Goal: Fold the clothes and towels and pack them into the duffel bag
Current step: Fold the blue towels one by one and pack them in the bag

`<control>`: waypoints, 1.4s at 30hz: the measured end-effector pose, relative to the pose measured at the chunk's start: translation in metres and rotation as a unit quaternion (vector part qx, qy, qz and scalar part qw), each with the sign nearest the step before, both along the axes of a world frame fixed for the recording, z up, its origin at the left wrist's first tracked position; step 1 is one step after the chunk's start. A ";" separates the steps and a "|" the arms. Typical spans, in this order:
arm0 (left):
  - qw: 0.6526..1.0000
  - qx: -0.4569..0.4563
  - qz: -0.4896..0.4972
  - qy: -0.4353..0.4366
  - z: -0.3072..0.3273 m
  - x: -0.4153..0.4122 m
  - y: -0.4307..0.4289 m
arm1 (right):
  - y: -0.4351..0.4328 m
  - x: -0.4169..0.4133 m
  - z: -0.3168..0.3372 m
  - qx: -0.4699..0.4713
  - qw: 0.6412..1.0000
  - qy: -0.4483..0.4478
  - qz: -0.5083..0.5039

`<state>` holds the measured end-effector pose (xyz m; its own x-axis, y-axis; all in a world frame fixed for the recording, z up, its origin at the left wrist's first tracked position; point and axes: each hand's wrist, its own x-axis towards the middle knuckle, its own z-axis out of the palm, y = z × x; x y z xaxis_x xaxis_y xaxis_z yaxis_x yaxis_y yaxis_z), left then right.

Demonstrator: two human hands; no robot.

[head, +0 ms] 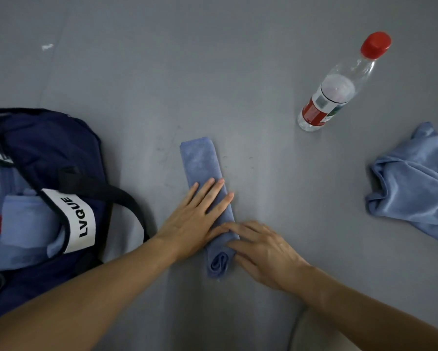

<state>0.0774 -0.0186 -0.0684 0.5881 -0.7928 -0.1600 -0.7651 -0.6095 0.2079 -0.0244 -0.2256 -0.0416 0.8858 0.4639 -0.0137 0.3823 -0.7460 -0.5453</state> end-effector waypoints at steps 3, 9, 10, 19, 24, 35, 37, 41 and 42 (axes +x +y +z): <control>0.985 -0.153 0.074 0.038 0.020 -0.010 0.013 | 0.013 0.005 0.003 0.052 0.988 0.078 -0.123; 0.884 -0.198 0.297 0.302 0.045 -0.035 0.028 | 0.031 0.028 0.003 0.103 0.916 0.207 -0.327; 0.881 -0.198 0.302 0.306 0.043 -0.036 0.025 | 0.032 0.033 0.004 0.102 0.907 0.221 -0.344; 0.883 -0.167 0.367 0.240 0.024 -0.022 0.009 | 0.030 0.037 0.002 -0.001 0.974 0.008 -0.229; 0.919 -0.159 0.346 0.103 0.021 -0.030 0.007 | 0.014 0.025 -0.017 -0.203 0.975 -0.088 -0.016; 0.991 -0.036 0.126 0.035 -0.002 -0.037 0.019 | 0.020 0.040 -0.016 -0.188 0.980 -0.061 -0.036; 0.989 -0.044 0.137 0.038 -0.001 -0.036 0.018 | 0.019 0.042 -0.013 -0.176 0.982 -0.057 -0.036; 0.968 -0.112 0.189 0.123 0.003 -0.038 0.015 | 0.016 0.046 -0.007 -0.073 0.993 -0.050 -0.078; 0.957 -0.129 0.209 0.157 0.005 -0.040 0.015 | 0.016 0.045 -0.004 -0.056 0.994 -0.039 -0.089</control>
<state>0.0370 -0.0036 -0.0632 0.8171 -0.5362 -0.2119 -0.3413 -0.7460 0.5718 0.0203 -0.2101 -0.0455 0.9540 0.2995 0.0151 0.2768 -0.8602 -0.4283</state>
